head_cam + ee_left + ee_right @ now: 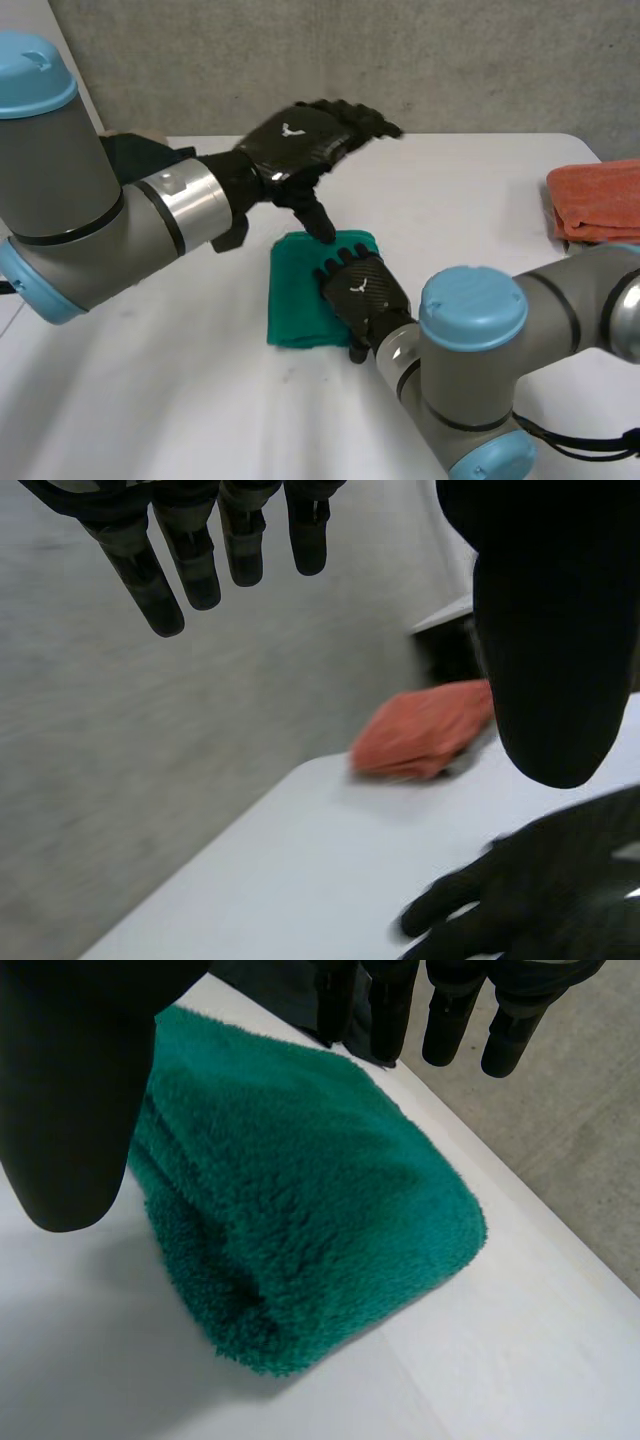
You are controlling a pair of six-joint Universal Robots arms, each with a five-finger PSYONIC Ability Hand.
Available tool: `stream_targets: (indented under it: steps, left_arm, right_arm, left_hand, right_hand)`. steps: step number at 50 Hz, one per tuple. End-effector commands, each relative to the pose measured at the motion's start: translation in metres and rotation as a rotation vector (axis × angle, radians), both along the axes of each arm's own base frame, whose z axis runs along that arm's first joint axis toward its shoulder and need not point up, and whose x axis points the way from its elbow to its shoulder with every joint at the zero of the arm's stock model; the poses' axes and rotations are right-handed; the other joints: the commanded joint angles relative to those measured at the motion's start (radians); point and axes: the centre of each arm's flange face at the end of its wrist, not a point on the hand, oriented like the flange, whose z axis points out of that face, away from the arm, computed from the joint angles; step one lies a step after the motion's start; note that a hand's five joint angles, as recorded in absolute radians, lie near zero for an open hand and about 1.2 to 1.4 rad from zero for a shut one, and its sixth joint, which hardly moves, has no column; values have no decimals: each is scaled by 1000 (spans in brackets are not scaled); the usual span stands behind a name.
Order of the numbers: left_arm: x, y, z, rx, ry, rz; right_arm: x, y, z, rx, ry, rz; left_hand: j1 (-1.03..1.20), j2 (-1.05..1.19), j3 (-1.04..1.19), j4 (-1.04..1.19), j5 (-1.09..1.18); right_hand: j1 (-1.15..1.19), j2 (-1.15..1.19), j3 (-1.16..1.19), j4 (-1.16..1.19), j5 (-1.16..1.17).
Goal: Fold the laundry.
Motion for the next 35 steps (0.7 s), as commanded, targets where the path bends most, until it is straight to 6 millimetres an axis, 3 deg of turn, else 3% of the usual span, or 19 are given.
stream_targets:
  steps: [1,13,17,19,25,29,33,35]
  left_arm:
    - [-2,10,-5,46,-7,-92]
    - [-2,10,-8,54,-10,-87]
    - [-2,8,-7,50,-8,-78]
    - [-2,8,-6,50,-7,-78]
    - [-2,9,-4,43,-3,-79]
    - [-2,9,2,24,6,-78]
    - [-1,9,17,-16,27,-62]
    - [0,7,24,-38,38,-39]
  right_arm:
    - [8,-14,-25,-24,-8,3]
    - [18,-27,-24,-109,-24,16]
    - [21,-29,-22,-116,-39,30]
    - [25,-30,-22,-117,-48,48]
    - [24,-47,-14,-141,-71,24]
    - [17,-71,11,-198,-106,-27]
    - [-6,-117,72,-336,-196,-129]
    - [-20,-135,90,-383,-215,-174]
  left_hand:
    - [-10,-23,-28,-20,-39]
    - [-10,-23,-28,-20,-39]
    - [-13,-26,-31,-23,-42]
    - [-10,-23,-28,-20,-39]
    - [-10,-23,-28,-20,-39]
    - [-10,-23,-28,-20,-39]
    - [-10,-23,-28,-20,-39]
    - [-10,-23,-28,-20,-39]
  right_hand:
    - [45,55,61,64,52]
    - [347,357,363,366,355]
    - [749,759,765,768,756]
    - [1173,1183,1189,1191,1180]
    - [1175,1185,1191,1193,1182]
    - [1175,1185,1191,1193,1182]
    - [1175,1185,1191,1193,1182]
    - [1175,1185,1191,1193,1182]
